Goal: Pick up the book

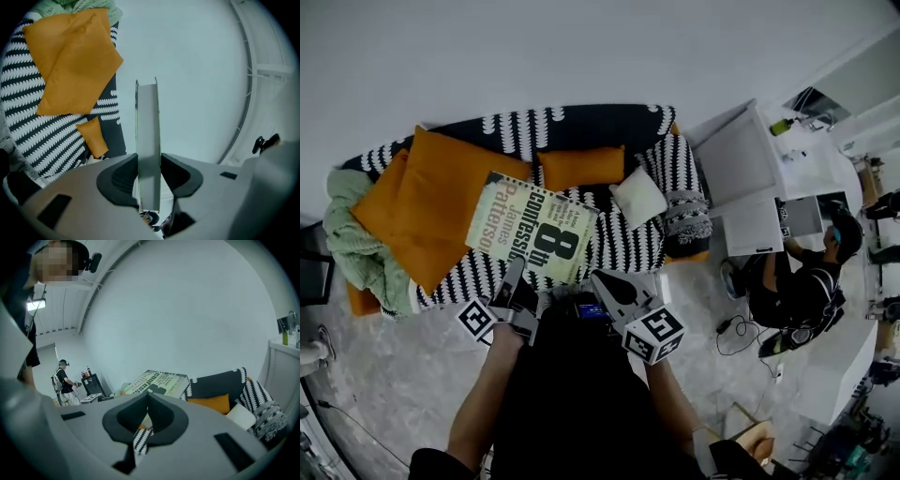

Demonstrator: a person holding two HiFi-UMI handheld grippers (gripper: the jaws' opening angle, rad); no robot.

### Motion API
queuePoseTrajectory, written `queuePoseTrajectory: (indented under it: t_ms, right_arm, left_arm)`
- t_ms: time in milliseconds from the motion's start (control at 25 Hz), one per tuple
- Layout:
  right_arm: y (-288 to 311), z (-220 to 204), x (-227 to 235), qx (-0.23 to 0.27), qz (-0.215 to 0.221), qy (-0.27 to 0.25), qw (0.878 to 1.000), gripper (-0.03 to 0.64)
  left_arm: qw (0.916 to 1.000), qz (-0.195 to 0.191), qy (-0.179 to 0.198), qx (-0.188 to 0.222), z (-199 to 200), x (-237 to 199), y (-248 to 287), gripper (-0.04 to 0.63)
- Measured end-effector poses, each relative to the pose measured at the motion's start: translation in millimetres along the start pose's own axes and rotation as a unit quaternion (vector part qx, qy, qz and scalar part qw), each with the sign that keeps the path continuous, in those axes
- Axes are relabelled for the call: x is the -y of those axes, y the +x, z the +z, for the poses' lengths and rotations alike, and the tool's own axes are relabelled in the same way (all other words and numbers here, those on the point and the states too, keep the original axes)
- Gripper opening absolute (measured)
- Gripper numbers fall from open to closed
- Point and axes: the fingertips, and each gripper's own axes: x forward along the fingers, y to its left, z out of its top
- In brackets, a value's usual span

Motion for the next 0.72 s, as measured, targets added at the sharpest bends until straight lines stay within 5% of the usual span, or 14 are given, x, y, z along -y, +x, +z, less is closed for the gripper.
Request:
queuePoseTrajectory:
  t_ms: [480, 720]
  right_arm:
    - [-58.1, -11.0, -0.4, 0.021, 0.007, 0.007, 1.0, 0.017]
    - [-122.7, -35.2, 7.7, 0.034, 0.016, 0.003, 0.999, 0.017]
  left_arm:
    - [0.9997, -0.018, 0.013, -0.004, -53.0, 23.6, -28.5, 0.166]
    - [0.9997, -0.021, 0.0, 0.011, -112.2, 21.2, -64.1, 0.166]
